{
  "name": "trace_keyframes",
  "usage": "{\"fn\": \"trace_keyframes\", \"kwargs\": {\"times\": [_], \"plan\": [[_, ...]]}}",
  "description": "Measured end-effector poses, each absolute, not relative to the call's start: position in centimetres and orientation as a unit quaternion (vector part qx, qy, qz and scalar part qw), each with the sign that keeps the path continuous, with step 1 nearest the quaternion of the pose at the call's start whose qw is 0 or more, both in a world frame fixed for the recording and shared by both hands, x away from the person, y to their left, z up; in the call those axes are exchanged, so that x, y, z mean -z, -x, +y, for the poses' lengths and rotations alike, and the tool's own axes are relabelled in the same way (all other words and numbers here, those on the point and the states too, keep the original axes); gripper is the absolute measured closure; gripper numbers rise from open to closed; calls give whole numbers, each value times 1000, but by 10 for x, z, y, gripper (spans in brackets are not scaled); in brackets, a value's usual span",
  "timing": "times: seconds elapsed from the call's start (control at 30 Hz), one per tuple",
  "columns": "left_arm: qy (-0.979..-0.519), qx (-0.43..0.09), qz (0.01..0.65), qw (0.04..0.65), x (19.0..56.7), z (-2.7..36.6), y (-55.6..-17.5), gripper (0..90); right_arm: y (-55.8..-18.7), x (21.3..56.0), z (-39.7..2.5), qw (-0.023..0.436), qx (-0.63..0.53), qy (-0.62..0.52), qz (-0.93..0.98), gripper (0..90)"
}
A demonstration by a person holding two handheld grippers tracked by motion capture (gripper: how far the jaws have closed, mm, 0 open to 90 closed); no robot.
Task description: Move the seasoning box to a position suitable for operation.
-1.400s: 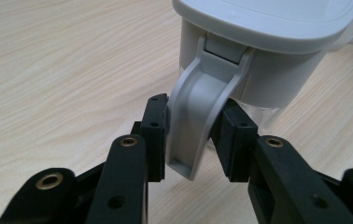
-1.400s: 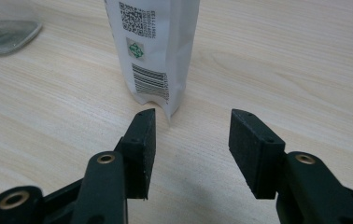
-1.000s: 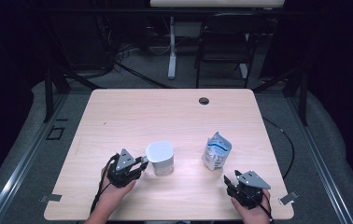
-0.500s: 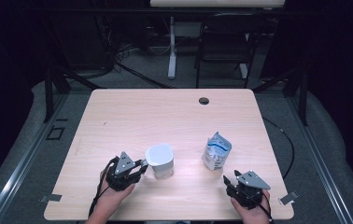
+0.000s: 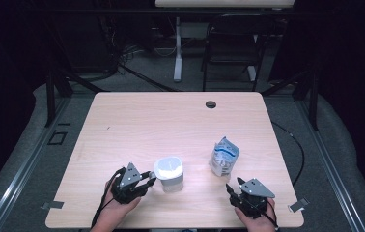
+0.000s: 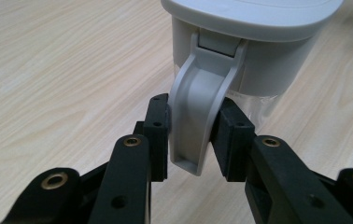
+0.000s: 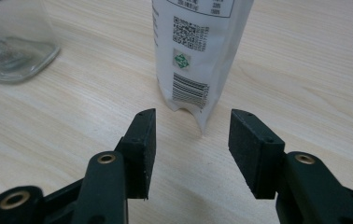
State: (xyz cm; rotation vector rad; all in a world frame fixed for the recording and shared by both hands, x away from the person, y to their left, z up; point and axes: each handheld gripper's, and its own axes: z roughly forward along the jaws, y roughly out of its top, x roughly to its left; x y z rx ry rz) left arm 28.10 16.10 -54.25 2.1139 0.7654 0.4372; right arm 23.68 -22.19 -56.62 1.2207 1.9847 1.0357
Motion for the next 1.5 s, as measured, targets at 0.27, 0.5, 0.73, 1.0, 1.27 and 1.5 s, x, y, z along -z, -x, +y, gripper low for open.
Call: {"fn": "trace_keyframes", "kwargs": {"times": [0.27,0.5,0.73,1.0,1.27,1.5], "plan": [[-850,-159,279,417,542,154,-276,693,-234,565,-216,287,-390,-447,752,522],[-854,-157,271,416,542,154,-275,691,-232,564,-210,287,-392,-434,759,524],[-842,-156,298,422,543,162,-278,684,-231,563,-207,285,-392,-431,761,524],[-837,-152,309,424,541,166,-280,652,-231,564,-203,283,-395,-423,765,524],[-824,-141,314,451,528,176,-278,622,-230,562,-202,285,-397,-421,764,523],[-810,-150,327,463,517,187,-278,621,-230,561,-199,287,-403,-415,763,516]]}}
